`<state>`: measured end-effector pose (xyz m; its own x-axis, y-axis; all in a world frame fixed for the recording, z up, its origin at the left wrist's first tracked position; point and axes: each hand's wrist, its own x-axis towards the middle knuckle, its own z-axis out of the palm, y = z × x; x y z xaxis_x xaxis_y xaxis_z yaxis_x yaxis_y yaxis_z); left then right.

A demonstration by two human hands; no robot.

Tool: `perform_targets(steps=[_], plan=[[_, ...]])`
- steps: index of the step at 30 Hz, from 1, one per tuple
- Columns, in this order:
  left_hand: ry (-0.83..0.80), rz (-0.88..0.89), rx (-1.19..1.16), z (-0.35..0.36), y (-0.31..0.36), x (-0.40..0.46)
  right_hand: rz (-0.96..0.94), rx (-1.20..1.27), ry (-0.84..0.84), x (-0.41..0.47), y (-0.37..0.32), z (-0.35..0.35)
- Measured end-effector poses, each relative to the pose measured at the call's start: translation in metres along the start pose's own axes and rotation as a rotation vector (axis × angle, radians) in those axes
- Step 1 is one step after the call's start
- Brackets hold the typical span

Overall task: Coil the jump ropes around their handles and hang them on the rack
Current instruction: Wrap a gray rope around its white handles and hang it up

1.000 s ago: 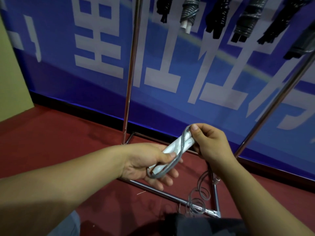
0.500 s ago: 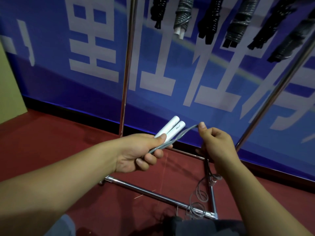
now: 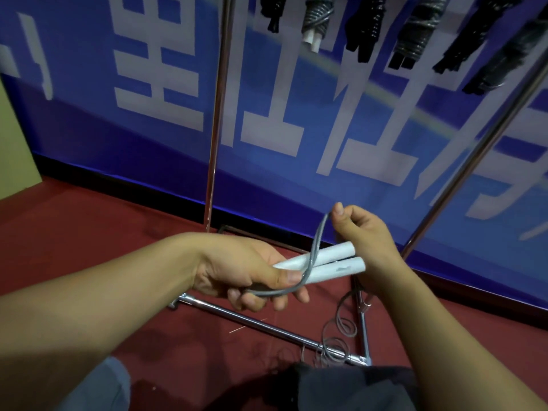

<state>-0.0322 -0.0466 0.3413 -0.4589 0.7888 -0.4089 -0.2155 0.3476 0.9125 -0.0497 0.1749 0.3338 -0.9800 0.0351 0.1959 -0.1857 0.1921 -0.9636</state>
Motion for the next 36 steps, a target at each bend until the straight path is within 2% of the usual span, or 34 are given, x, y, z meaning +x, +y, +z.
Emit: perform_targets(steps=[3, 6, 9, 11, 13, 15, 18, 22, 25, 31, 36], plan=[[-0.047, 0.081, 0.025, -0.002, 0.002, -0.004, 0.087, 0.104, -0.071, -0.003, -0.002, 0.003], [-0.012, 0.130, 0.013, 0.000, 0.002, -0.004, 0.126, 0.099, -0.085, -0.003, 0.000, 0.009], [0.011, 0.183, -0.040, 0.001, 0.001, -0.001, 0.132, -0.296, -0.094, 0.002, 0.002, 0.013], [0.044, 0.216, -0.096, 0.001, 0.000, 0.002, 0.049, -0.468, -0.124, 0.001, 0.001, 0.015], [0.117, 0.252, -0.157, 0.002, 0.001, 0.004, -0.013, -0.458, -0.180, 0.000, 0.004, 0.016], [0.182, 0.296, -0.229, 0.002, 0.002, 0.005, 0.007, -0.389, -0.191, -0.003, 0.006, 0.019], [0.254, 0.336, -0.311, 0.000, 0.001, 0.008, 0.020, -0.487, -0.236, -0.005, 0.007, 0.023], [0.327, 0.347, -0.369, 0.002, 0.000, 0.009, 0.039, -0.527, -0.321, -0.009, 0.003, 0.024], [0.463, 0.339, -0.333, 0.002, 0.001, 0.009, 0.033, -0.536, -0.305, -0.010, 0.003, 0.024], [0.553, 0.321, -0.377, -0.010, 0.008, 0.007, -0.102, -0.659, -0.265, -0.011, -0.002, 0.018], [0.617, 0.262, -0.299, -0.017, 0.010, 0.007, -0.219, -0.722, -0.223, -0.014, -0.002, 0.017]])
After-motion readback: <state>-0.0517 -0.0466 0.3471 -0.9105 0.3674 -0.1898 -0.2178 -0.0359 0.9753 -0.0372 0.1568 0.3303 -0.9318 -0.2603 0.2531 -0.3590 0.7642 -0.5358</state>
